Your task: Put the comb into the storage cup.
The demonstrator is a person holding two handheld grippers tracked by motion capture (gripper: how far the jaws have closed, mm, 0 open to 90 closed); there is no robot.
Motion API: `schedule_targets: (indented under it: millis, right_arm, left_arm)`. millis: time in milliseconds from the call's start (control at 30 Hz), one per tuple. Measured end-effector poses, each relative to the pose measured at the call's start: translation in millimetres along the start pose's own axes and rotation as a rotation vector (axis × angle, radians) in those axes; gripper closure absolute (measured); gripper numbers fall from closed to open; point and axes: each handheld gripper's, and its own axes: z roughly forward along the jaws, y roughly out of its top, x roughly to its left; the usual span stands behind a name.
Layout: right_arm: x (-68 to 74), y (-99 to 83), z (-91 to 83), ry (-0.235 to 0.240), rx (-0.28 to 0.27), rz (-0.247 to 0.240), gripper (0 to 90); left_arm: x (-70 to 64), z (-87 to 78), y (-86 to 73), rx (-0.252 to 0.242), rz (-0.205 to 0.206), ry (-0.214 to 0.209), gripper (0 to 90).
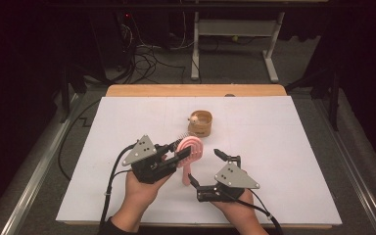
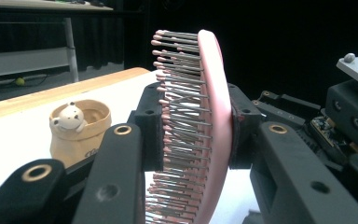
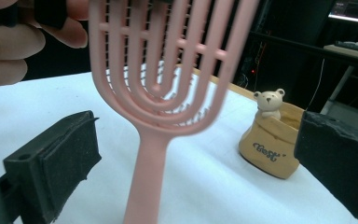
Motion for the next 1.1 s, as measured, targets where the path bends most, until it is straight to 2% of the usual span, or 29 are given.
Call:
schedule_targets:
  millis: [167,267,400,700,1100]
  right_arm:
    - [-8.0,-1.3,-3.5,0.002,0.006,0.027,0.1]
    - [-13.5,-3.3,-5.5,-0.009,0.011,0.033,0.1]
    - [-22.0,-8.5,-8.6,-0.025,0.021,0.068,0.0]
    - [-38.1,-23.0,-17.0,-0.064,0.069,0.081,0.0]
    - [-58.1,-37.1,-37.9,-0.123,0.093,0.095,0.0]
  left_arm:
    - [5.5,-3.1,-0.1,0.0,-0.005,0.008,64.4]
    - [8.5,-5.3,0.0,0.001,0.004,0.024,64.3]
    - [12.8,-9.6,0.4,-0.009,0.014,0.035,64.3]
    - [18.7,-16.8,1.9,-0.034,0.015,0.042,64.2]
    - [20.1,-19.1,2.2,-0.043,0.017,0.048,64.1]
